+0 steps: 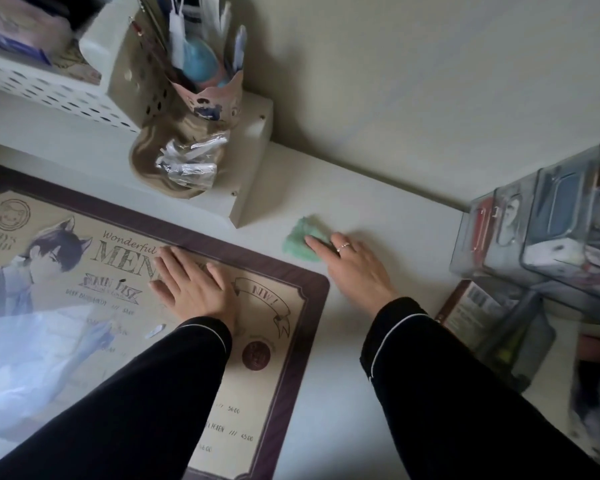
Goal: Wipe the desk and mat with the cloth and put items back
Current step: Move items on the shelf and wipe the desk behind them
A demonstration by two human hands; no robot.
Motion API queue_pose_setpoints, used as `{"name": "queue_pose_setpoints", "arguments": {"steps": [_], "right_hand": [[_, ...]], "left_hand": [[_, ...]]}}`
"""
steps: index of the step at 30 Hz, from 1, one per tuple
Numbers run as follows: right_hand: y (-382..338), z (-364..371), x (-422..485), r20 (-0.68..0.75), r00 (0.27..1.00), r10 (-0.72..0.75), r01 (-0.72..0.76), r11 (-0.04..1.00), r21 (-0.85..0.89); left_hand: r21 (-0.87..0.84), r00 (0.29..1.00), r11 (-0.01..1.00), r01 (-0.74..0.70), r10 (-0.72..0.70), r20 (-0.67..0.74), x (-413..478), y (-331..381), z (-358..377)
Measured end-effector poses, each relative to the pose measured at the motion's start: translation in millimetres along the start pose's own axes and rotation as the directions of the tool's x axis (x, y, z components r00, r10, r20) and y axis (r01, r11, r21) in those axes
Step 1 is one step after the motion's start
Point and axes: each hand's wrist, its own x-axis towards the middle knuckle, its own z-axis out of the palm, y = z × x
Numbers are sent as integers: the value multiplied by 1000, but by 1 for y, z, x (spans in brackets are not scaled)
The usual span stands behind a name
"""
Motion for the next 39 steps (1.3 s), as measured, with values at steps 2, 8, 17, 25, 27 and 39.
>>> {"name": "queue_pose_setpoints", "arguments": {"steps": [2, 8, 17, 25, 27, 39], "right_hand": [[37, -11, -3, 19, 989, 146, -145, 988, -45], [93, -34, 9, -62, 505, 861, -863, 506, -5], [78, -26, 16, -31, 884, 467, -467, 884, 15], [33, -22, 52, -64, 769, 637, -629, 770, 105], [-3, -19, 58, -25, 954, 300, -293, 944, 154], [15, -10, 72, -165, 715, 680, -650, 733, 200]], "left_hand": [[7, 1000, 1000, 4, -4, -7, 0, 0, 1], [13, 1000, 1000, 8, -8, 17, 0, 1, -2], [16, 999, 1000, 11, -12, 36, -1, 6, -8], [25, 999, 1000, 13, -14, 39, 0, 4, -6], [24, 999, 1000, 14, -15, 34, -1, 4, -5], [37, 999, 999, 9, -10, 36, 0, 3, -3]]}}
